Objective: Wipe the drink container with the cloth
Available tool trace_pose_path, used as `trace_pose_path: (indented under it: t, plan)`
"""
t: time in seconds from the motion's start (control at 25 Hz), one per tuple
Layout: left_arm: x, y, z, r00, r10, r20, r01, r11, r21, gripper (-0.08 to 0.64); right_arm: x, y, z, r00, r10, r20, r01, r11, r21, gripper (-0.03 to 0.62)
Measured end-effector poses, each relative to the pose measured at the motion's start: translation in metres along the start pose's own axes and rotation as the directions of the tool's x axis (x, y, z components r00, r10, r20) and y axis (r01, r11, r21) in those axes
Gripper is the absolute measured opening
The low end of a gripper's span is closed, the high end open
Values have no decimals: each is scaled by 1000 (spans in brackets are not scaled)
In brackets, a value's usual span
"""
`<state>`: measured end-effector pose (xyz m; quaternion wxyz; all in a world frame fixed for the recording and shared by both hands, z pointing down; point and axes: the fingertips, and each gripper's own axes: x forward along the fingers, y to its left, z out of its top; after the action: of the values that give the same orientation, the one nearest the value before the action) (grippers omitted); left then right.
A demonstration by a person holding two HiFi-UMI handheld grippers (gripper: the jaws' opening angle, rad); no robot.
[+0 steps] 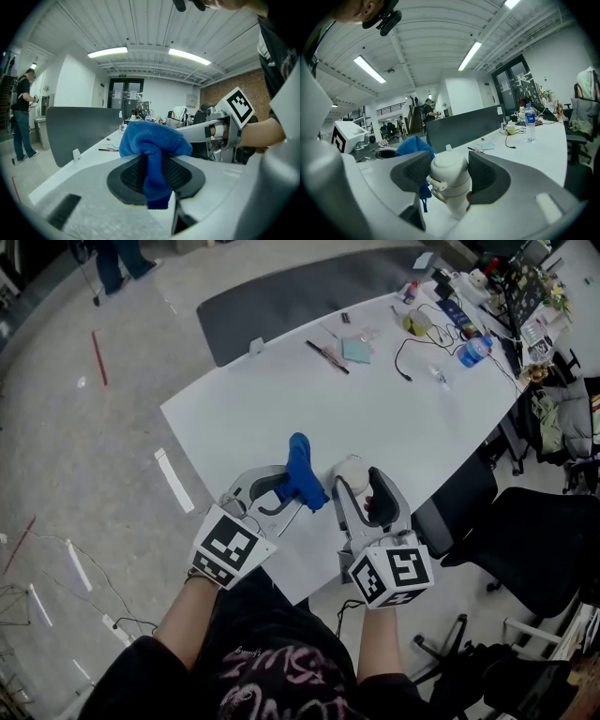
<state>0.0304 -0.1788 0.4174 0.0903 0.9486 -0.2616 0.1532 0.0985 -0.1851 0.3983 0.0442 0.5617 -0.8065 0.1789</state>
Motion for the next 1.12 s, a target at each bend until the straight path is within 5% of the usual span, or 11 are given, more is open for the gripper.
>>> trace_pose_path:
  t: [0.4,1.12]
  plan:
    - [27,-19,2,994,-97,-45,100,992,71,94,0,-2,1,1000,2,9,-2,1000,13,259]
    - [36,-15,-14,988,-152,-20,153,987,40,94,3,-6,0,1000,8,-1,-8,1000,22,259]
